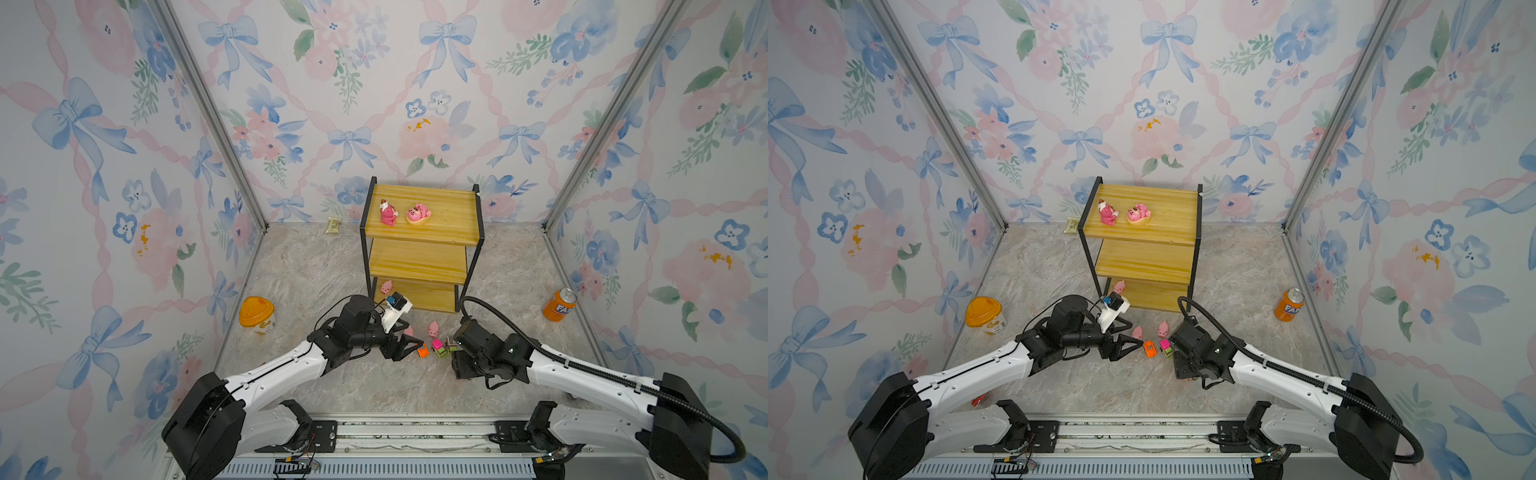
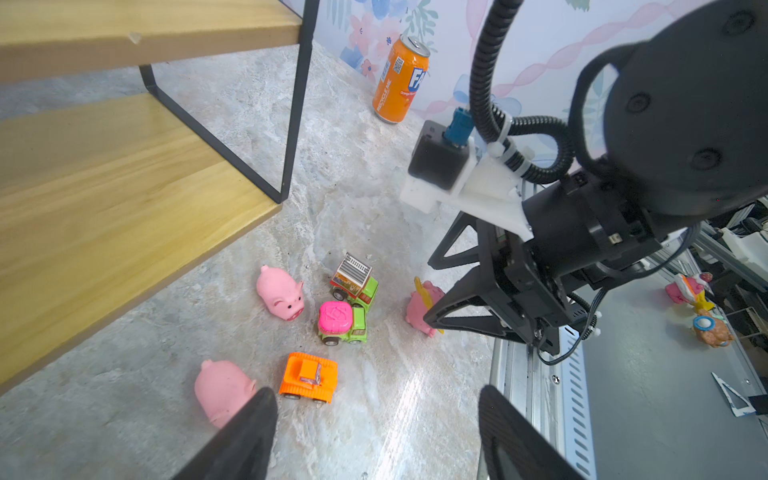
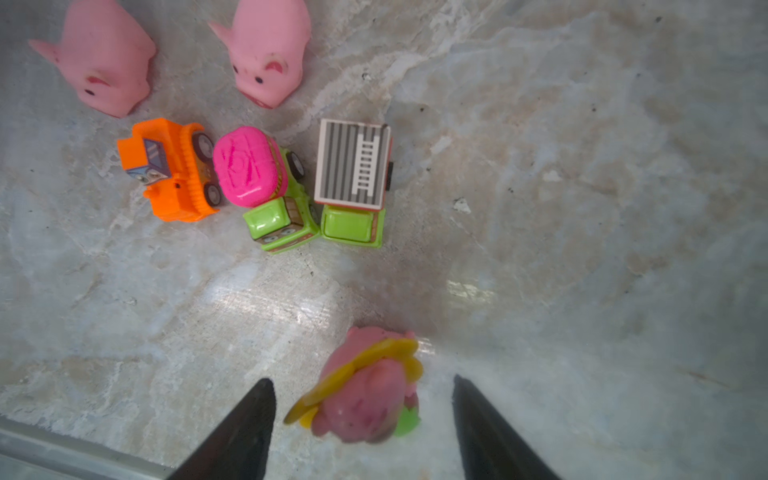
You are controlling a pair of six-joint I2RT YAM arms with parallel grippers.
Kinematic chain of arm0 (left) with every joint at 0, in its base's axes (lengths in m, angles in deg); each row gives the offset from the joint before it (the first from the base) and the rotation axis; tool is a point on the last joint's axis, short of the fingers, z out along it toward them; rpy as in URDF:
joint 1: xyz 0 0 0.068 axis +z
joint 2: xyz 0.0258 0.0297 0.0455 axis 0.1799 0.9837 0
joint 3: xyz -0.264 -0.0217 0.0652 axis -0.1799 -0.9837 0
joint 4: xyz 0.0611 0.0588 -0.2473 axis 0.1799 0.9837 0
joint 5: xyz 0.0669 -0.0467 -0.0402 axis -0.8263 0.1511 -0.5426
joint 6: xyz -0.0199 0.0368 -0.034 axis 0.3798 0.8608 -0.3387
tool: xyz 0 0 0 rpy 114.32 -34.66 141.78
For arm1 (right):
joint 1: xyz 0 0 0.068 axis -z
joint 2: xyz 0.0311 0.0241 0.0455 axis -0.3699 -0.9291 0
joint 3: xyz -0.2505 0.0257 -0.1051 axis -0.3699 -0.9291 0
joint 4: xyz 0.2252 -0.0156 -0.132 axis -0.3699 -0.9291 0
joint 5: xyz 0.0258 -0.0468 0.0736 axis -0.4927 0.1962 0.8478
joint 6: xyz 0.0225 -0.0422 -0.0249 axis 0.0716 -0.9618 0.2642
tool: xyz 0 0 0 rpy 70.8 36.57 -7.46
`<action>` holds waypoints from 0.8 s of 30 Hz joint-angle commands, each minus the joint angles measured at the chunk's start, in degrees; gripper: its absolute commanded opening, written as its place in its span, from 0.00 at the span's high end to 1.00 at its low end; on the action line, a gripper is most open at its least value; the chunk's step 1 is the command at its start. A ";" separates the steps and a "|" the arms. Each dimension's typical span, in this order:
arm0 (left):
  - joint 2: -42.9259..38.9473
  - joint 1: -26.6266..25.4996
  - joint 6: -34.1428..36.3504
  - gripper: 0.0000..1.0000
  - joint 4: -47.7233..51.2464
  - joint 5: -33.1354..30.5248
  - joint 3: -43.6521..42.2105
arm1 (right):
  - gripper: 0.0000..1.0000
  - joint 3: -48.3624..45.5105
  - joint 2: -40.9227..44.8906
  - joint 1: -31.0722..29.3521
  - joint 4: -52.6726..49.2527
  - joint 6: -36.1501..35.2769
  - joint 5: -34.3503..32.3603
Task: Place and organize the plastic toys onto the shelf
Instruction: 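Lower the left gripper toward floor toys while the right gripper descends over the pig, then close the right gripper on the pink pig with the yellow ribbon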
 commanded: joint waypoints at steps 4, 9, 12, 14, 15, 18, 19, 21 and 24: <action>-0.63 -0.10 1.77 0.23 -0.54 0.65 -0.35 | 0.36 6.00 -7.15 -3.80 -5.43 3.87 -6.67; 0.57 -0.10 2.32 0.23 -0.54 0.91 0.26 | 0.39 8.10 -10.27 -5.99 -7.98 5.92 -8.68; 0.63 -0.02 2.68 0.23 -0.45 0.83 0.35 | 0.40 8.03 -10.59 -6.61 -8.52 7.05 -8.88; 0.44 -0.01 2.93 0.23 -0.35 0.65 0.32 | 0.42 7.91 -10.78 -7.02 -8.98 7.96 -9.16; 0.37 0.08 2.97 0.23 -0.36 0.65 0.29 | 0.42 7.88 -10.85 -7.21 -9.16 8.47 -9.40; 0.28 0.17 3.08 0.23 -0.31 0.65 0.02 | 0.43 7.76 -11.13 -7.30 -9.13 9.36 -9.60; 0.32 0.28 3.13 0.23 -0.35 0.61 -0.07 | 0.44 7.97 -11.46 -7.35 -9.18 9.39 -9.44; 0.19 0.37 3.12 0.23 -0.19 0.52 -0.23 | 0.45 8.35 -12.14 -7.42 -9.70 9.92 -9.51; -0.28 0.43 3.17 0.23 -0.01 0.17 -0.64 | 0.46 8.35 -12.80 -7.38 -9.98 10.73 -9.93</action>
